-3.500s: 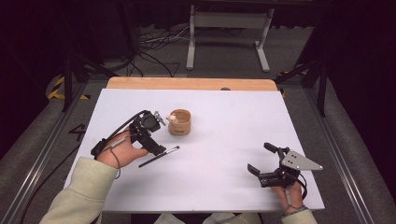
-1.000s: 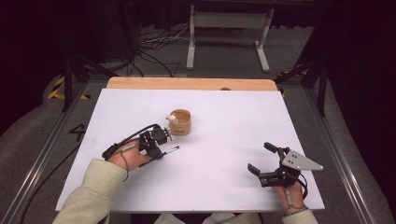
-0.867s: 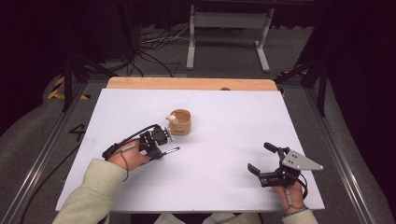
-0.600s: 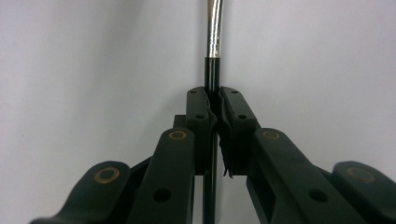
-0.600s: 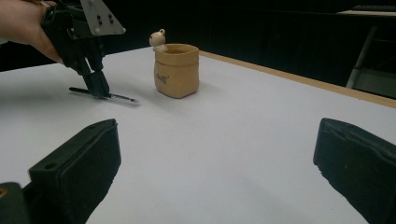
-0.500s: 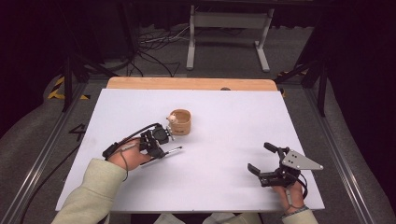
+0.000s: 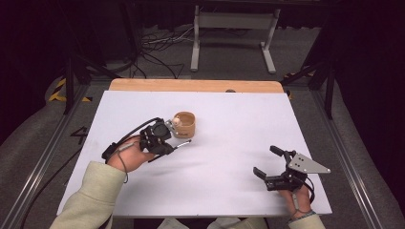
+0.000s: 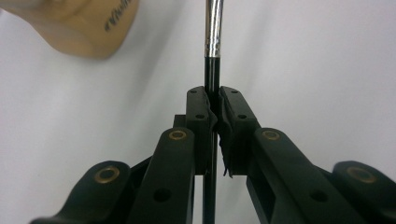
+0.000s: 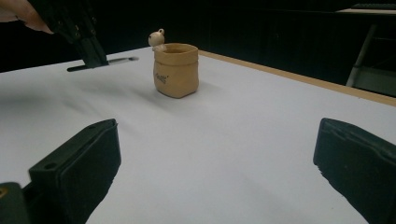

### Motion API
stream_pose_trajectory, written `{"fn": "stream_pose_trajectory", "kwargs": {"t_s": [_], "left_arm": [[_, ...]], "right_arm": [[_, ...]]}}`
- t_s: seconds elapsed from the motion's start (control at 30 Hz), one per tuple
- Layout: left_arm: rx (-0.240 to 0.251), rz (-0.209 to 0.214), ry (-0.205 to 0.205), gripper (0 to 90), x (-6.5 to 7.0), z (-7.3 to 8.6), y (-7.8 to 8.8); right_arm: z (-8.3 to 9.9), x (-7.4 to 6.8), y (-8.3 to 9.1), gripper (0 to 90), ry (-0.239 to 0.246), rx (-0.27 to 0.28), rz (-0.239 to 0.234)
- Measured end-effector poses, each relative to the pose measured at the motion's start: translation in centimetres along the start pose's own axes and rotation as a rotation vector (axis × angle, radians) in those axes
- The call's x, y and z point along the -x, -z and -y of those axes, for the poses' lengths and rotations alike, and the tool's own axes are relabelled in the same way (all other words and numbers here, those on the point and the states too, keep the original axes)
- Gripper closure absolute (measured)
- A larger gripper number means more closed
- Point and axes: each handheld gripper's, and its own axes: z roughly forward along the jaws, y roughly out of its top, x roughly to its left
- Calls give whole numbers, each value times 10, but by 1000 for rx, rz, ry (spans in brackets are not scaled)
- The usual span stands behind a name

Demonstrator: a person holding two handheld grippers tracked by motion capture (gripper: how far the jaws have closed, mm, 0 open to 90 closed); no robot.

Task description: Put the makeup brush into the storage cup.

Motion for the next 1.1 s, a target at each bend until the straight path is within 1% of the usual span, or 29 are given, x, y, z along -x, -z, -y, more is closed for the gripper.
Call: {"fn": "stream_pose_trajectory", "kwargs": {"t_s": [0.03, 0.07, 0.13, 0.23, 0.27, 0.3, 0.43, 0.5, 0.53, 0.57, 0.63, 0.67, 0.73, 0.8, 0.83, 0.87, 0.97, 1.0, 1.03, 1.1], "left_arm": [[12, -1, -2, 834, 0, 0, 2], [32, -1, 5, 834, 0, 0, 5], [67, -12, -2, 834, 1, 0, 10], [115, -17, -1, 834, 2, -2, 17], [126, -13, 1, 834, 2, -2, 19], [151, -14, 4, 834, 2, -2, 20], [215, -2, 14, 834, 2, -3, 27], [223, 0, 15, 835, 1, -3, 28], [243, -1, 12, 835, -1, -2, 30], [257, 2, 19, 835, -1, -2, 31], [304, -2, 33, 835, -3, -1, 33], [315, -2, 37, 835, -3, -1, 34], [356, -2, 56, 835, -4, 0, 36], [379, -11, 61, 835, -5, 1, 38], [399, -14, 71, 835, -5, 1, 39], [399, -14, 71, 835, -5, 1, 39], [459, -24, 97, 835, -6, 2, 42], [473, -23, 100, 836, -7, 3, 43], [473, -23, 100, 835, -7, 3, 43], [498, -29, 118, 835, -7, 4, 44]], "right_arm": [[0, 0, 0, 8, 1, -1, 0], [0, 0, 0, 7, 1, -1, -1], [0, 0, 0, 0, 5, 1, -5], [0, 1, 1, 0, 1, 11, -13], [0, 1, 1, 0, 0, 11, -11], [0, 1, 1, 0, 0, 10, -10], [0, 1, 1, 0, -2, 8, -13], [0, 1, 1, 0, -4, 8, -13], [0, 1, 1, 0, -3, 6, -13], [0, 1, 1, 0, -3, 7, -13], [0, 1, 1, 0, -7, 9, -14], [0, 1, 1, 0, -6, 9, -14], [0, 1, 1, 0, -6, 11, -15], [0, 1, 2, 0, -6, 14, -18], [0, 1, 2, 0, -5, 14, -16], [0, 1, 2, 0, -5, 13, -17], [0, 1, 1, 0, -7, 14, -20], [0, 1, 1, 0, -7, 12, -19], [0, 1, 1, 0, -7, 12, -19], [1, 1, 1, 0, -8, 11, -19]]}}
